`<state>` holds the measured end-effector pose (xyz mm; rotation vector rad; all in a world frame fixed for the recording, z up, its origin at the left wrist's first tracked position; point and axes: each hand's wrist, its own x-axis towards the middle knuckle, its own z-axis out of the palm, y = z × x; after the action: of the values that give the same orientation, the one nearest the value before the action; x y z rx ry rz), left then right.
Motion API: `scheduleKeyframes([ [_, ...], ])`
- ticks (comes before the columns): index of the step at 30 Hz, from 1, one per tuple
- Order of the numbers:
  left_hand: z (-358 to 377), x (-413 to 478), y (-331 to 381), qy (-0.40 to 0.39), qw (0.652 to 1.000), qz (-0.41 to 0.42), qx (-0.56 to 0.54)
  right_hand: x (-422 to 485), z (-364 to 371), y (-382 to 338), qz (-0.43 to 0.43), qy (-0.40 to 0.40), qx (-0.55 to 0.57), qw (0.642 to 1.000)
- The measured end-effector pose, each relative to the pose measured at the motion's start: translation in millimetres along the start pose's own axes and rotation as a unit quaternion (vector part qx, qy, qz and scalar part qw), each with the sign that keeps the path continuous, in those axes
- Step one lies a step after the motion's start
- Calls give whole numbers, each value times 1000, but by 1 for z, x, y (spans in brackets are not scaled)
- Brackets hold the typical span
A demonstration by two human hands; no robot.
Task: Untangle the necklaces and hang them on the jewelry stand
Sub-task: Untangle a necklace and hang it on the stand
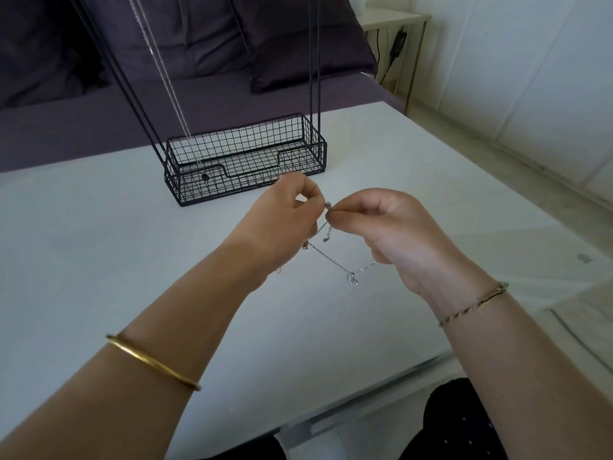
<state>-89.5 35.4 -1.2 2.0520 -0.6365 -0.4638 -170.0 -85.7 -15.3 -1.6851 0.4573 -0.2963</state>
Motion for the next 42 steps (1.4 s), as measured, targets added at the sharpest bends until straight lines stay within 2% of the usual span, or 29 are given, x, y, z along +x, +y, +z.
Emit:
scheduleKeyframes([
  [7, 4, -4, 4, -45, 996, 7, 74, 8, -3, 0, 83, 86, 58, 991],
  [11, -1, -4, 4, -44, 997, -9, 64, 10, -6, 1, 127, 58, 106, 985],
  [15, -10, -2, -1, -20, 997, -64, -41, 12, -12, 4, 175, 6, 130, 976],
  [18, -13, 0, -5, -30, 991, -97, -90, 11, -14, 4, 157, -22, 98, 982],
  [21, -12, 0, -5, -38, 988, -111, -105, 10, -13, 5, 111, -37, 13, 993],
  [24, -11, 0, -5, -38, 985, -113, -122, 10, -9, 8, 85, -25, -36, 995],
  [31, -11, 0, -7, -52, 986, -96, -128, 10, -7, 5, 60, 14, 41, 997],
  [36, -9, -2, -3, -61, 986, -74, -137, 9, -5, 2, 62, 1, 97, 993],
  [42, -10, -1, -3, -27, 989, -69, -128, 8, -6, 2, 45, -10, 84, 995],
])
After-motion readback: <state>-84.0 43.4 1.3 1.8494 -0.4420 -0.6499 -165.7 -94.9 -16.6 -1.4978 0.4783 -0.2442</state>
